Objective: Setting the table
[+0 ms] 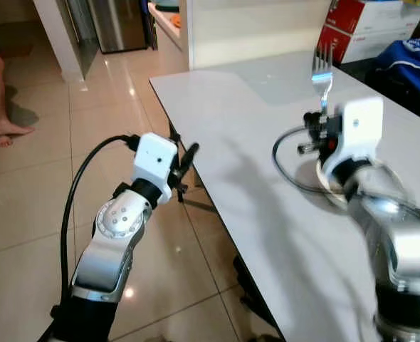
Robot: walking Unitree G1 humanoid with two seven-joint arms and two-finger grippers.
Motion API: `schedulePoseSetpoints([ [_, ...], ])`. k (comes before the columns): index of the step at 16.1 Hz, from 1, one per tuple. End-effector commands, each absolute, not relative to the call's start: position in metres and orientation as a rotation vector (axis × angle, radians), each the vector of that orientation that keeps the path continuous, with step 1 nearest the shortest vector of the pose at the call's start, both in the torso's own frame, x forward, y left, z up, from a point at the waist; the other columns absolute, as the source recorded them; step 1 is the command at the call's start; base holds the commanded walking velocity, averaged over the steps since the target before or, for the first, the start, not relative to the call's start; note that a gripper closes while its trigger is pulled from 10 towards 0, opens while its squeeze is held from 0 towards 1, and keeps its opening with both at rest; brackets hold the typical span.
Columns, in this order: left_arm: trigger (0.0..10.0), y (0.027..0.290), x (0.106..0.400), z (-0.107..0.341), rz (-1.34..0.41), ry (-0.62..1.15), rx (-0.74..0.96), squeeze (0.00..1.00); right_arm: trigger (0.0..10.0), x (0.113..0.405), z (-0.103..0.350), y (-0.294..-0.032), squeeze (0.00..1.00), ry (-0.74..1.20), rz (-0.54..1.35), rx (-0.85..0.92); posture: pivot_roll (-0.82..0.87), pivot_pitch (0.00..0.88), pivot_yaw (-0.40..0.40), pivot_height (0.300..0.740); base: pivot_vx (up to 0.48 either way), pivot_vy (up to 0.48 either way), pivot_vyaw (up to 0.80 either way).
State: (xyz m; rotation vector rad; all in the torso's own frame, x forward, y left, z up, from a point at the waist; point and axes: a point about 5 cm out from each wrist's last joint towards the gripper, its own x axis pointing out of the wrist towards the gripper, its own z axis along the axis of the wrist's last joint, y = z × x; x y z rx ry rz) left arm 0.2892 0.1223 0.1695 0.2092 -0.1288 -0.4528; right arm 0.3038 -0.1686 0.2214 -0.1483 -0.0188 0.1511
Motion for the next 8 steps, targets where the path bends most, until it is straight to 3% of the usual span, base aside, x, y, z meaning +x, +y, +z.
schedulePoseSetpoints([
  [1,10.0,0.119,0.287,0.173,-0.498,-0.137,0.226,0.00,10.0,0.310,0.220,-0.182,0.00,0.047,0.098,-0.142,-0.02,0.044,0.016,0.740,0.000,0.000,0.00],
  [7,10.0,0.112,0.277,0.169,-0.616,-0.100,0.266,0.00,10.0,0.325,0.205,-0.232,0.00,0.438,-0.013,-0.273,0.00,0.045,0.002,0.740,0.000,0.000,0.00],
  [8,10.0,0.112,0.274,0.169,-0.627,-0.096,0.265,0.00,10.0,0.320,0.210,-0.240,0.00,0.481,-0.029,-0.205,0.00,0.047,-0.004,0.740,0.000,0.000,0.00],
])
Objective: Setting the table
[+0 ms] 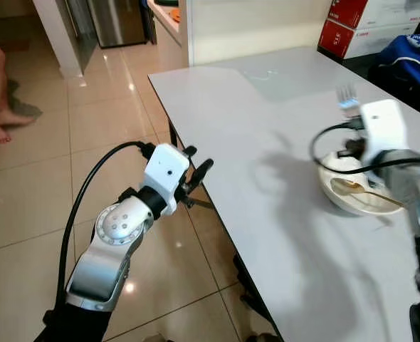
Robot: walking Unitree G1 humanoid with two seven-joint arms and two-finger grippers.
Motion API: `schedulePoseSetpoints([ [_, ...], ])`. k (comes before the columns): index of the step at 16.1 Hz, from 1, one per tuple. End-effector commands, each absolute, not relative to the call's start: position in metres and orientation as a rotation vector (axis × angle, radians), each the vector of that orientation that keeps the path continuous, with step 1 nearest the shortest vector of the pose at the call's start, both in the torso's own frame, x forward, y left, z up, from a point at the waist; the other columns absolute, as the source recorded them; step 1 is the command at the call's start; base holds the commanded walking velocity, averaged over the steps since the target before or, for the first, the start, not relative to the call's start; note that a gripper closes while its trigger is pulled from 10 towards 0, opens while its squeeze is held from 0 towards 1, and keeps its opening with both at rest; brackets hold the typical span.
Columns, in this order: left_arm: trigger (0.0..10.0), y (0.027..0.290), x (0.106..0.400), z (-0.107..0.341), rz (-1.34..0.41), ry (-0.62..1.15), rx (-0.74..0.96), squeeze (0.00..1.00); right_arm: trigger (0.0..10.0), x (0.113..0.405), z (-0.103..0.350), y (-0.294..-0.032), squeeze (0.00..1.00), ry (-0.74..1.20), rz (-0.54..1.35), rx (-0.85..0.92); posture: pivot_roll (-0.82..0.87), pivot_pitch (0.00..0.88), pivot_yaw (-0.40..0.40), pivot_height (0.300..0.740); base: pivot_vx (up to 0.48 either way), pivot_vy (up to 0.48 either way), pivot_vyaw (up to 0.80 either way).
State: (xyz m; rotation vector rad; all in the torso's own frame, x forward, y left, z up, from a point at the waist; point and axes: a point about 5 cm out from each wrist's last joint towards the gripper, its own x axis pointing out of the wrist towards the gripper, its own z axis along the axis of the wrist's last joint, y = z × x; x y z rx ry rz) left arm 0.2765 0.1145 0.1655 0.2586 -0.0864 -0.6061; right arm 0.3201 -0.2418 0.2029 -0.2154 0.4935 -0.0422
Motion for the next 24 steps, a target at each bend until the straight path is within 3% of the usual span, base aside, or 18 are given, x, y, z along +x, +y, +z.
schedulePoseSetpoints([
  [1,10.0,0.112,0.274,0.169,-0.629,-0.094,0.265,0.00,10.0,0.318,0.212,-0.242,0.00,0.484,-0.027,-0.183,0.00,0.047,-0.004,0.740,0.000,0.000,0.00],
  [7,10.0,0.100,0.265,0.166,-0.722,-0.082,0.238,0.00,10.0,0.281,0.236,-0.262,0.00,0.582,-0.022,-0.082,-0.03,0.065,0.020,0.740,0.000,0.000,0.00],
  [11,10.0,0.089,0.263,0.163,-0.821,-0.061,0.235,0.00,10.0,0.260,0.209,-0.275,0.00,0.760,-0.043,-0.020,-0.07,0.068,0.041,0.740,0.000,0.000,0.00],
  [24,10.0,0.084,0.242,0.156,-0.962,0.002,0.193,0.00,10.0,0.265,0.200,-0.264,0.00,0.810,0.106,0.073,-0.05,0.051,-0.004,0.740,0.000,0.000,0.00],
])
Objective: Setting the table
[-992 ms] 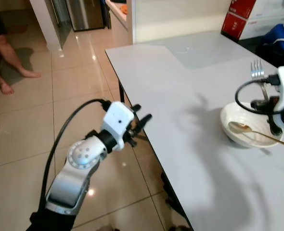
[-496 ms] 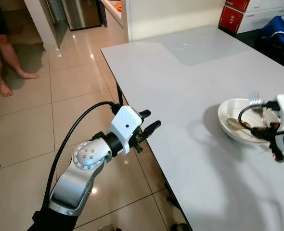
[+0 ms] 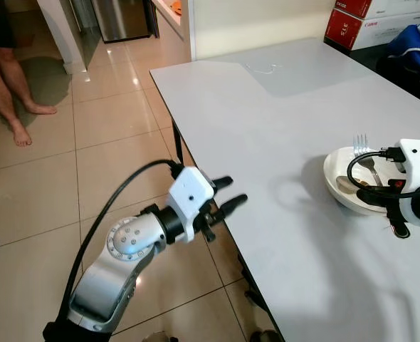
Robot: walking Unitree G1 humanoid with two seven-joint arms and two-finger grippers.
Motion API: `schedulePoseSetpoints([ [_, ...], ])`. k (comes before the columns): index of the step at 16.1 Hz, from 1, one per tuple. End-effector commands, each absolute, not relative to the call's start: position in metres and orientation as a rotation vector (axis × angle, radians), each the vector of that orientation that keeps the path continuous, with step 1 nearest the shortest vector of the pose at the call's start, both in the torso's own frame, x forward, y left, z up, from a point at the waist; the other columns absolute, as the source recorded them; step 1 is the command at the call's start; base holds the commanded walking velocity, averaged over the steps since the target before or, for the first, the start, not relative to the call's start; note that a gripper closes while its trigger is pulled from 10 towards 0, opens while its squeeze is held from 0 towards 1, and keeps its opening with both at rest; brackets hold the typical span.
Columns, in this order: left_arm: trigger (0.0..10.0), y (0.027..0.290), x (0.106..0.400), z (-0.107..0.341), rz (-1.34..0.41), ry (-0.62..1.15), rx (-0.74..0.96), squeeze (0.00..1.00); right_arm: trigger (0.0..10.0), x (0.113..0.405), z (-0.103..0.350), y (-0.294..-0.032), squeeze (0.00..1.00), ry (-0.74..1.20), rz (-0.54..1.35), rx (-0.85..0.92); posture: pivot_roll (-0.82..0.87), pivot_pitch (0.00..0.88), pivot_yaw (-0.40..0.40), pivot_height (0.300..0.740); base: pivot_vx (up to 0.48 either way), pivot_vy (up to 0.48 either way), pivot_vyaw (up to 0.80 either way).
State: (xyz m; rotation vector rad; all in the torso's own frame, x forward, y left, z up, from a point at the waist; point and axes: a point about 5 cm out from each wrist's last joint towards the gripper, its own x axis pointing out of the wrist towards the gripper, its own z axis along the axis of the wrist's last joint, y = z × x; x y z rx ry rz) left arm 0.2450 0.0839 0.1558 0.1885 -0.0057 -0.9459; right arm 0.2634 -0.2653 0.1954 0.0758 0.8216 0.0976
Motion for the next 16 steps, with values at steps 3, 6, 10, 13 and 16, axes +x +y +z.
schedulePoseSetpoints([
  [3,10.0,0.0848,0.2393,0.1547,-0.971,0.009,0.191,0.00,10.0,0.2661,0.2007,-0.2641,0.00,0.817,0.108,0.074,-0.06,0.046,-0.011,0.740,0.000,0.000,0.00],
  [6,10.0,0.0839,0.2397,0.1554,-0.971,0.008,0.190,0.00,10.0,0.2672,0.2000,-0.2645,0.00,0.835,0.099,0.053,-0.06,0.040,-0.016,0.740,0.000,0.000,0.00],
  [10,10.0,0.0824,0.2392,0.1558,-0.971,0.004,0.189,0.00,5.0,0.2693,0.2015,-0.2624,0.00,0.833,0.110,0.058,-0.05,0.039,-0.020,0.740,0.000,0.000,0.00],
  [13,10.0,0.0828,0.2390,0.1560,-0.969,0.004,0.189,0.00,3.6,0.2712,0.2037,-0.2608,0.00,0.833,0.125,0.055,-0.05,0.038,-0.025,0.740,0.000,0.000,0.00],
  [16,10.0,0.0830,0.2387,0.1556,-0.967,0.005,0.189,0.00,3.0,0.2722,0.2050,-0.2609,0.00,0.834,0.124,0.052,-0.05,0.037,-0.027,0.740,0.000,0.000,0.00],
])
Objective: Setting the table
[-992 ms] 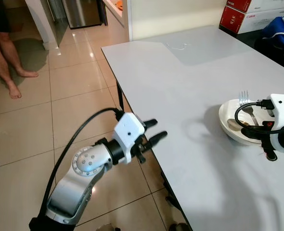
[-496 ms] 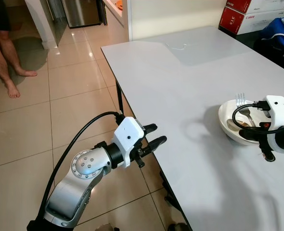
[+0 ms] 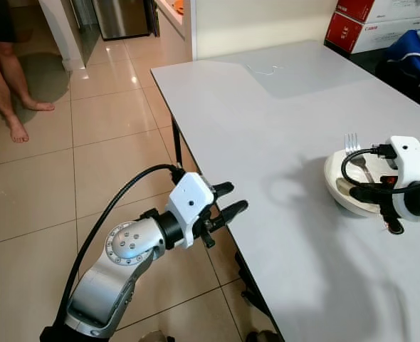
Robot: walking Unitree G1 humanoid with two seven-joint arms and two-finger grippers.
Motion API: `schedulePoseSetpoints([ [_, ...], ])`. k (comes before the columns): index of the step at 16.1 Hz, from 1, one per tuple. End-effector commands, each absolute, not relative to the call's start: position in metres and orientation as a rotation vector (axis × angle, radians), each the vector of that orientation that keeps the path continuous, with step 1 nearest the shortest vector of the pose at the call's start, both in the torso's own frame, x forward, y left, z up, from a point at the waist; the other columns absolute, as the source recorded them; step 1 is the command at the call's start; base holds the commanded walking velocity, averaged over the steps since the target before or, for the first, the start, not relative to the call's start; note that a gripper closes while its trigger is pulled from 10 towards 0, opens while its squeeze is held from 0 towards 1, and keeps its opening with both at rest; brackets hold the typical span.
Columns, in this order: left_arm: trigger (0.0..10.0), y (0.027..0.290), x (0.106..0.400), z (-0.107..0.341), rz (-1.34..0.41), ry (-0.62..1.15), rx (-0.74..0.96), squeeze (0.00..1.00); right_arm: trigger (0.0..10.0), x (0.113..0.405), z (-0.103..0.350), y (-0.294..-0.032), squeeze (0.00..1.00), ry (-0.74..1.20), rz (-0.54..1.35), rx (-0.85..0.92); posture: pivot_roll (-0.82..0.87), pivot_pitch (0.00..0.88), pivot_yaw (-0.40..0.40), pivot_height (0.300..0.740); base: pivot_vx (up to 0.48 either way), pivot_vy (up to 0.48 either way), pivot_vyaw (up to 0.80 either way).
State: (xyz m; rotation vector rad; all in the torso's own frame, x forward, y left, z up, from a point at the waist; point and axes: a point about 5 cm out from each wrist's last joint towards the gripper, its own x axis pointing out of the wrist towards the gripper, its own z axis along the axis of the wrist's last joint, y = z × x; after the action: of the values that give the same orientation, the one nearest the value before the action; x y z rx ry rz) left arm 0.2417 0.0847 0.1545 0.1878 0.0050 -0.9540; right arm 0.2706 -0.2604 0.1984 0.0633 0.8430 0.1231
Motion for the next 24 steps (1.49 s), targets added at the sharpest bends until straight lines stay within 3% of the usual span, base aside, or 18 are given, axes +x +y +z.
schedulePoseSetpoints([
  [1,10.0,0.0827,0.2390,0.1557,-0.966,0.004,0.188,0.00,2.6,0.2726,0.2058,-0.2613,0.00,0.834,0.122,0.051,-0.05,0.035,-0.028,0.740,0.000,0.000,0.00],
  [2,10.0,0.0825,0.2391,0.1556,-0.965,0.003,0.188,0.00,2.4,0.2728,0.2060,-0.2618,0.00,0.835,0.119,0.050,-0.05,0.034,-0.029,0.740,0.000,0.000,0.00],
  [5,10.0,0.0822,0.2392,0.1556,-0.965,0.003,0.188,0.00,0.0,0.2731,0.2063,-0.2627,0.00,0.836,0.111,0.049,-0.05,0.032,-0.029,0.740,0.000,0.000,0.00],
  [11,10.0,0.0827,0.2395,0.1556,-0.968,0.004,0.192,0.00,0.0,0.2737,0.2065,-0.2622,0.00,0.834,0.107,0.048,-0.05,0.031,-0.026,0.740,0.000,0.000,0.00],
  [12,10.0,0.0828,0.2392,0.1554,-0.969,0.004,0.193,0.00,2.4,0.2734,0.2069,-0.2609,0.00,0.832,0.108,0.033,-0.05,0.032,-0.025,0.740,0.000,0.000,0.00],
  [13,10.0,0.0829,0.2391,0.1552,-0.969,0.005,0.194,0.00,10.0,0.2731,0.2071,-0.2595,0.00,0.833,0.110,0.014,-0.05,0.032,-0.025,0.740,0.000,0.000,0.00],
  [15,10.0,0.0829,0.2391,0.1549,-0.969,0.007,0.196,0.00,10.0,0.2729,0.2061,-0.2585,0.00,0.835,0.108,0.006,-0.05,0.034,-0.026,0.740,0.000,0.000,0.00],
  [16,10.0,0.0829,0.2388,0.1549,-0.970,0.008,0.196,0.00,10.0,0.2728,0.2051,-0.2585,0.05,0.838,0.107,0.009,-0.05,0.035,-0.027,0.740,0.000,0.000,0.00],
  [17,10.0,0.0829,0.2384,0.1549,-0.970,0.008,0.195,0.00,10.0,0.2728,0.2046,-0.2588,0.38,0.839,0.104,0.013,-0.05,0.036,-0.028,0.740,0.000,0.000,0.00],
  [18,10.0,0.0828,0.2381,0.1547,-0.970,0.009,0.195,0.00,10.0,0.2733,0.2047,-0.2591,0.53,0.837,0.103,0.020,-0.05,0.036,-0.028,0.740,0.000,0.000,0.00],
  [24,10.0,0.0826,0.2381,0.1544,-0.969,0.011,0.194,0.00,10.0,0.2759,0.2062,-0.2614,0.72,0.826,0.077,0.043,-0.05,0.038,-0.030,0.740,0.000,0.000,0.00],
])
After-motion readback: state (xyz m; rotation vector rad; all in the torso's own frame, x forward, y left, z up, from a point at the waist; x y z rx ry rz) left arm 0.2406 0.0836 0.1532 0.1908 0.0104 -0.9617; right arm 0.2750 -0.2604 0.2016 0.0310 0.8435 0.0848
